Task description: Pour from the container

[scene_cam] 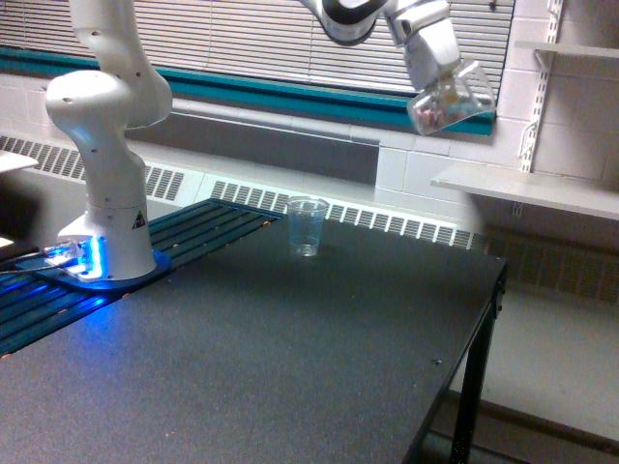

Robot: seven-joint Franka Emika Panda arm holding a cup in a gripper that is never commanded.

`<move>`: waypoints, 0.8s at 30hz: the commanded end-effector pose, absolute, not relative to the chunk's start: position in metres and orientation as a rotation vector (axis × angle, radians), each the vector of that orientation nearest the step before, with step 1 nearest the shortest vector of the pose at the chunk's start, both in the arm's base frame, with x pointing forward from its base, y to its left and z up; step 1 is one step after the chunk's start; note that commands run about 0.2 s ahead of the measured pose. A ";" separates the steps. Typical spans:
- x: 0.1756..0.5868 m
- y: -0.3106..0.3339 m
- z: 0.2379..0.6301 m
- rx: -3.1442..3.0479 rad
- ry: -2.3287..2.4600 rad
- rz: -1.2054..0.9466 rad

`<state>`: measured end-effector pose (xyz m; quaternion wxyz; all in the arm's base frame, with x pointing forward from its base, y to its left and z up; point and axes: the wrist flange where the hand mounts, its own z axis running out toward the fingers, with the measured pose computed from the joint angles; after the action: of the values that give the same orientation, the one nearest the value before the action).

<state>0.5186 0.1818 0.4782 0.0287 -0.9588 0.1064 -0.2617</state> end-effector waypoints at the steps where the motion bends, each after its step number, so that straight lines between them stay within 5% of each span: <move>1: 0.489 0.228 0.472 -2.962 0.182 -0.823; 24: 0.373 0.299 0.446 -2.989 -0.179 -0.824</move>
<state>0.3935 0.2958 0.4554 0.0193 -0.9621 -0.0462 -0.2682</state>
